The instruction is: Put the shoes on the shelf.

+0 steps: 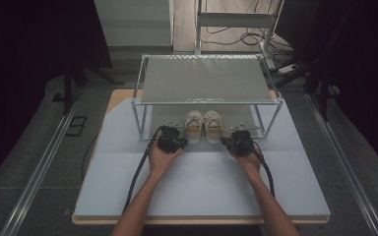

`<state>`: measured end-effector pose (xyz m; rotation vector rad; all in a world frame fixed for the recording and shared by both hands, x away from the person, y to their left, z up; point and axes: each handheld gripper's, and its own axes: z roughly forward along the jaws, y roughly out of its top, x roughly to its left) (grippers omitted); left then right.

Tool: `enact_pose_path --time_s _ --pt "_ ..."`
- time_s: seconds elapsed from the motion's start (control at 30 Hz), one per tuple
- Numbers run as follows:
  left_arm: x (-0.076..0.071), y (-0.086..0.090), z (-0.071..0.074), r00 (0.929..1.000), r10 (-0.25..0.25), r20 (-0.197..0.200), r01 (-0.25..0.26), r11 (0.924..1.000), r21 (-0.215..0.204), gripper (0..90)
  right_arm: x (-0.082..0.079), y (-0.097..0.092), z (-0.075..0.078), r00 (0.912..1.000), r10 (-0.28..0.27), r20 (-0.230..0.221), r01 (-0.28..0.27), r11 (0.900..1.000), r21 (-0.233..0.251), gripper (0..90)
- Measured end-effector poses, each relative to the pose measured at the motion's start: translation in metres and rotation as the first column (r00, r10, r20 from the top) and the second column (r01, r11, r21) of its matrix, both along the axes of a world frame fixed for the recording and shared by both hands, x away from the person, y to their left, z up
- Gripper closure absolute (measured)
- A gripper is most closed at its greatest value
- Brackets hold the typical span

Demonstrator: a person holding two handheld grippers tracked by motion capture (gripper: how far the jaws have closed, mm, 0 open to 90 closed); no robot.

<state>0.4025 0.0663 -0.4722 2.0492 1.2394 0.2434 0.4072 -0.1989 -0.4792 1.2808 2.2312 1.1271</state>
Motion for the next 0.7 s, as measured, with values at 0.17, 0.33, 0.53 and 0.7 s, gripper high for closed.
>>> enact_pose_path --time_s 0.17,0.33,0.53,0.7 --pt "0.001 -0.003 0.000 1.0000 -0.009 0.000 0.009 1.0000 -0.001 82.0 0.000 0.003 -0.001 1.0000 0.004 0.001 -0.004 1.0000 0.004 88.5" --pt "0.004 -0.005 0.000 0.9999 -0.014 -0.007 0.014 0.9999 -0.002 81.3 0.001 0.007 -0.001 1.0000 0.009 0.002 -0.009 0.9999 0.007 88.1" --pt "0.011 -0.009 0.001 0.9999 -0.004 -0.016 0.004 1.0000 0.005 81.2 0.001 0.008 -0.001 0.9999 0.011 0.000 -0.011 0.9999 0.010 87.7" --pt "0.021 -0.012 -0.001 0.9998 -0.018 -0.007 0.018 0.9997 0.015 81.2 0.001 0.008 -0.002 0.9999 0.013 -0.003 -0.013 0.9998 0.013 86.7"
